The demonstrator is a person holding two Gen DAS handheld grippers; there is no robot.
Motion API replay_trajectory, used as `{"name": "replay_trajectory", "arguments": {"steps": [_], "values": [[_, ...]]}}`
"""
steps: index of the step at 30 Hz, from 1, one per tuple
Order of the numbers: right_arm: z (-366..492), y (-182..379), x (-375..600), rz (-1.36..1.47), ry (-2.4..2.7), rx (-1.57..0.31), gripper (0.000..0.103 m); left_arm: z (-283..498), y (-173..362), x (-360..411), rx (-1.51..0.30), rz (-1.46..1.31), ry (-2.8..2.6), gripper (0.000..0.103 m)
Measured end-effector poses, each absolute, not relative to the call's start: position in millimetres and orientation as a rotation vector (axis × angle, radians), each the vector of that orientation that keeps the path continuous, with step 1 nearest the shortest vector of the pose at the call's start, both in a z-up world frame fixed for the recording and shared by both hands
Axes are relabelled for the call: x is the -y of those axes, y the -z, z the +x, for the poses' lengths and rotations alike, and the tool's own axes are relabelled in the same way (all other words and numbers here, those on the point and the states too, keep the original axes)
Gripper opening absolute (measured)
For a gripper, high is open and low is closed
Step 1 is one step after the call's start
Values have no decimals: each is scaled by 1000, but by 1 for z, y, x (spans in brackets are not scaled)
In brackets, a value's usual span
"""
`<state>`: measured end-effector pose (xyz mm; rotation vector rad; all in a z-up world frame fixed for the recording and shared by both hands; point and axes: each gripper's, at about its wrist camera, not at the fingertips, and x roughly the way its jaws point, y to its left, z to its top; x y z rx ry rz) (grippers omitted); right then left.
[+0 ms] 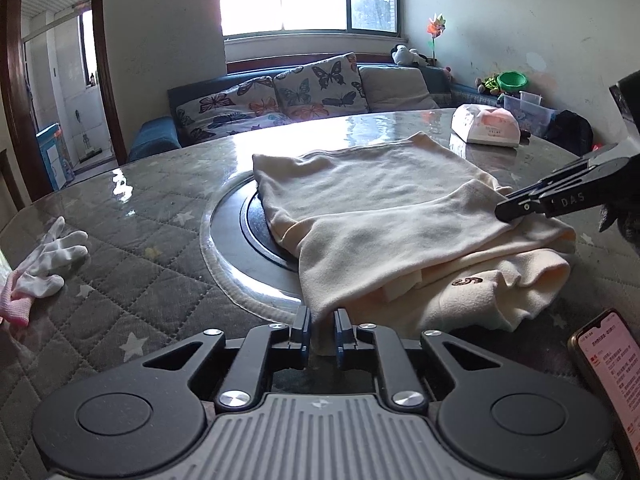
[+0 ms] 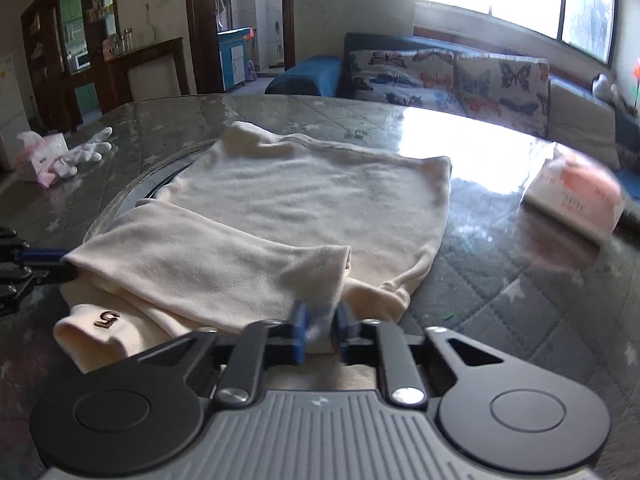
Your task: Fold clothes
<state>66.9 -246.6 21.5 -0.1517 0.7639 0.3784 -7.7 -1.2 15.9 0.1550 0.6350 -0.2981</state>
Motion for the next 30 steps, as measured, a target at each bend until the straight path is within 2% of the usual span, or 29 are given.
{"name": "replay_trajectory", "arguments": {"steps": [5,11,13,16,19,21,22,26,30], "values": [[55,-31,246,-178,-368,-723,3,-7,-16,-1,-634,145,299,6],[40,-43,244,-208,-352,-679,3,-8,-13,-4,-638,140,299,6],[45,-33,247,-192,-348,-718,4,-8,-15,-5,-646,139,300,6],[46,-25,257,-150,-365,-747,7,-10,-18,-8,-665,156,319,11],[42,-41,264,-154,-393,-711,11,-13,-25,-13,-676,170,350,17],[43,-52,266,-157,-401,-685,12,-17,-34,-17,-655,180,372,27],[45,-56,266,-156,-415,-680,12,-18,-39,-18,-643,182,380,28],[61,-64,259,-145,-447,-658,24,-8,-56,-14,-615,190,396,29],[75,-58,248,-144,-487,-660,28,15,-64,2,-602,150,439,29]]}}
